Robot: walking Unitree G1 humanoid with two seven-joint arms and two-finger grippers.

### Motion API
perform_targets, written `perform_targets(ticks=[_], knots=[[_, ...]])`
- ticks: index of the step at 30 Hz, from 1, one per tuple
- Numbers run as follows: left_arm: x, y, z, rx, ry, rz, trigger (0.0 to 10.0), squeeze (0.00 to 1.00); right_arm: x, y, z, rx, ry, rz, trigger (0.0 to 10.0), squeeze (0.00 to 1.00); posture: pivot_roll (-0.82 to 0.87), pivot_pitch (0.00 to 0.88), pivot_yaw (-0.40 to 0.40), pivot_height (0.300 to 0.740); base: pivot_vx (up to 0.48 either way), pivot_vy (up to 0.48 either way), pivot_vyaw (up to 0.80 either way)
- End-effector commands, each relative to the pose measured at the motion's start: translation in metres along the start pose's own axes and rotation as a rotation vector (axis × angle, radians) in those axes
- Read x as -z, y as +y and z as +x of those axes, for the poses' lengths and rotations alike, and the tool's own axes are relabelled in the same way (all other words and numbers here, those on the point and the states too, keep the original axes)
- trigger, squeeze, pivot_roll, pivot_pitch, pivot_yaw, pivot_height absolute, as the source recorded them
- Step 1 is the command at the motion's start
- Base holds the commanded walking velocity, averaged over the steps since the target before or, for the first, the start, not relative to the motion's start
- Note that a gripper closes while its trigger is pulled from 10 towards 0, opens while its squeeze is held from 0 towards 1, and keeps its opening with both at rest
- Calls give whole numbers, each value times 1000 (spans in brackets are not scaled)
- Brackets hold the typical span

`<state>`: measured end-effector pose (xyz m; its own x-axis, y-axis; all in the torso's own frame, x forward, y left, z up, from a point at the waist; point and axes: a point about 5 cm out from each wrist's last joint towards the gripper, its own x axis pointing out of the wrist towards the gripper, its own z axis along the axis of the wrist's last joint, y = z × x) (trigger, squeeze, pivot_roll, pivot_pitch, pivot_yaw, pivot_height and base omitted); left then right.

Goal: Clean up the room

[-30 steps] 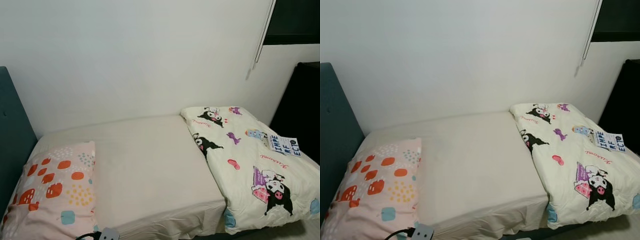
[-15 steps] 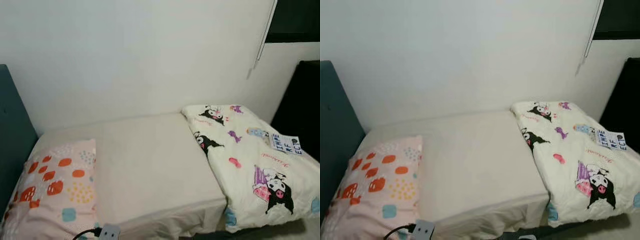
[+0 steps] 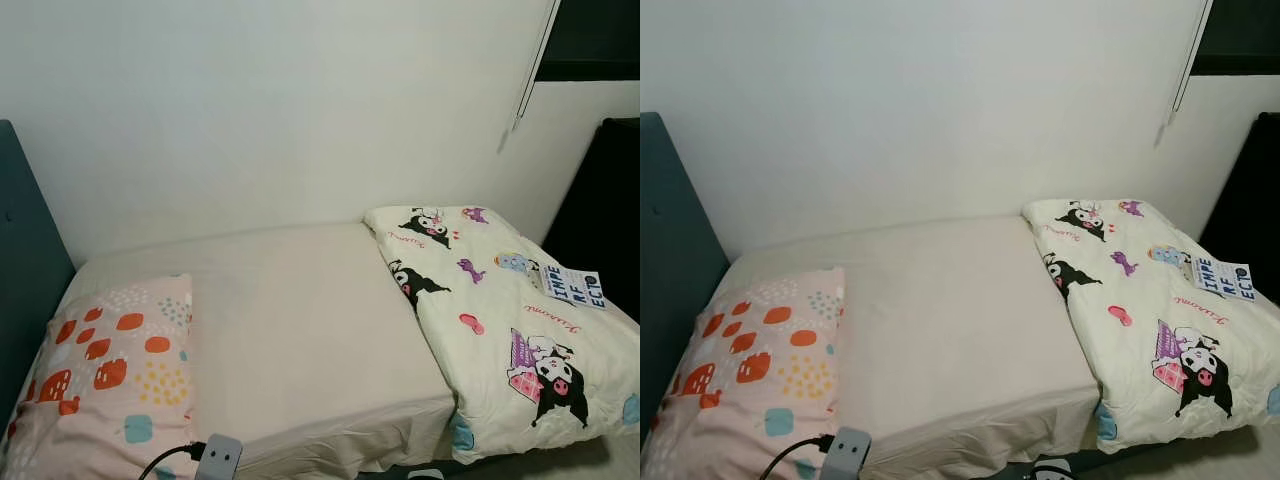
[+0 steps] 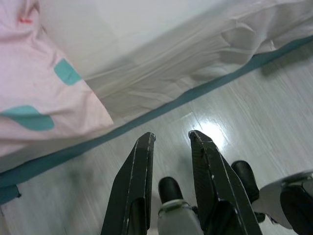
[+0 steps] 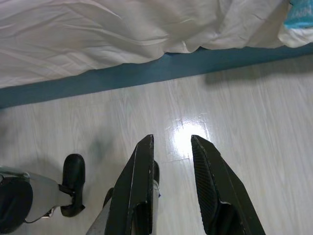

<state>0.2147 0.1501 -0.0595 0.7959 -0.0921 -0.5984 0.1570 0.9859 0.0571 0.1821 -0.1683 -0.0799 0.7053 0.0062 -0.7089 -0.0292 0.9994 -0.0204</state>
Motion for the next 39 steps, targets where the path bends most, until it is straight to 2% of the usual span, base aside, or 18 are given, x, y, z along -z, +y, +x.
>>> perform_targets(ticks=[1, 8, 14, 20, 26, 33, 38, 39], knots=[[2, 2, -1, -7, -3, -3, 10000, 0, 3, -1, -1, 12, 9, 32, 10000, 0, 30, 46, -31, 740, 0, 0, 0], [-2, 0, 0, 0, -10, 13, 10000, 0, 3, -6, -1, 38, 13, 7, 10000, 0, 38, 29, -32, 740, 0, 0, 0], [-12, 3, 4, -13, -37, 13, 10000, 0, 6, -10, -1, 49, 45, 66, 10000, 0, 29, 9, -32, 740, 0, 0, 0], [-14, 5, 5, -20, -43, 14, 10000, 0, 6, -18, -2, 111, 51, 13, 10000, 0, 20, 1, -29, 740, 0, 0, 0], [-15, 3, 6, -22, -43, 11, 10000, 0, -1, -20, 0, 75, 8, -4, 10000, 0, 6, 20, -54, 740, 0, 0, 0], [-10, 2, 4, -23, -30, 3, 10000, 0, -2, -18, 0, 48, 8, 2, 10000, 0, -10, 27, -35, 740, 0, 0, 0], [-6, 5, 2, -58, -16, -53, 10000, 0, -2, -17, 0, 42, 7, 7, 10000, 0, -13, 34, -30, 740, 0, 0, 0], [-5, 6, 2, -60, -14, -51, 10000, 0, -2, -19, 0, 44, 8, -14, 10000, 0, -10, 34, -32, 740, 0, 0, 0]])
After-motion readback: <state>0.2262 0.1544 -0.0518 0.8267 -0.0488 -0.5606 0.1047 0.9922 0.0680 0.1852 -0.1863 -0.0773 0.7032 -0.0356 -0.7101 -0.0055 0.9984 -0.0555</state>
